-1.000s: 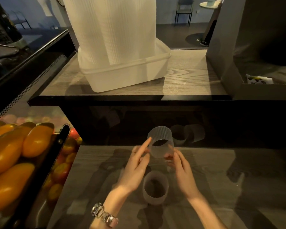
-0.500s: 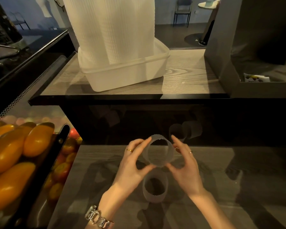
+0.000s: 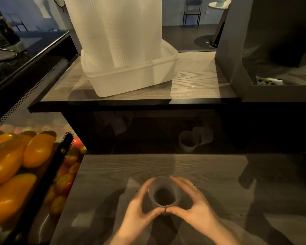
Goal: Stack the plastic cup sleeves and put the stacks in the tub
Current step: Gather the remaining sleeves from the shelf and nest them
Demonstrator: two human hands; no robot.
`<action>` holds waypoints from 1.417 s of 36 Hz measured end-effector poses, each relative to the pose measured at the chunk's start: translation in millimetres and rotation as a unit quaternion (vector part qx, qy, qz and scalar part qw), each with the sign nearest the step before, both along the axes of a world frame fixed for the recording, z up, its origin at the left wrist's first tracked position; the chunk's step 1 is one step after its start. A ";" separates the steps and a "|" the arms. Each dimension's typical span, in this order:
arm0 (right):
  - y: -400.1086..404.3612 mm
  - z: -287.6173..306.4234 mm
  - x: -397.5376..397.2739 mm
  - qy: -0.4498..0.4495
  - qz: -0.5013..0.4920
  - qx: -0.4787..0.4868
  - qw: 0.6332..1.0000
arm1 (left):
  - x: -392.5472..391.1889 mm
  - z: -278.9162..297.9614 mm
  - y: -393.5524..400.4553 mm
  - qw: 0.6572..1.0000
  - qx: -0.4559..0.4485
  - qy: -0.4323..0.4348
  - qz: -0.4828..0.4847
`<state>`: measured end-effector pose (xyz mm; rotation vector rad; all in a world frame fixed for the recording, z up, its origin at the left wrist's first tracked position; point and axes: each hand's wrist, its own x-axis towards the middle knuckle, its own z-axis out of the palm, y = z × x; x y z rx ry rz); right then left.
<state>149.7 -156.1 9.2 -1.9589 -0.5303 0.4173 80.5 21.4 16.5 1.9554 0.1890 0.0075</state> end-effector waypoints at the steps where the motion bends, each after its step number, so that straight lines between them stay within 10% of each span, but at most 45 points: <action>1: 1.2 -4.6 -0.3 0.015 0.000 -0.008 1.000 | 0.6 -5.9 -1.4 1.000 -0.007 0.003 0.007; 33: -30.5 -3.1 72.5 0.117 0.047 -0.067 0.990 | 69.9 -27.1 -14.3 0.992 -0.050 0.089 -0.079; 51: -1.1 -24.4 164.5 0.107 -0.195 -0.121 0.967 | 219.1 -15.3 -17.5 0.955 -0.116 0.271 0.039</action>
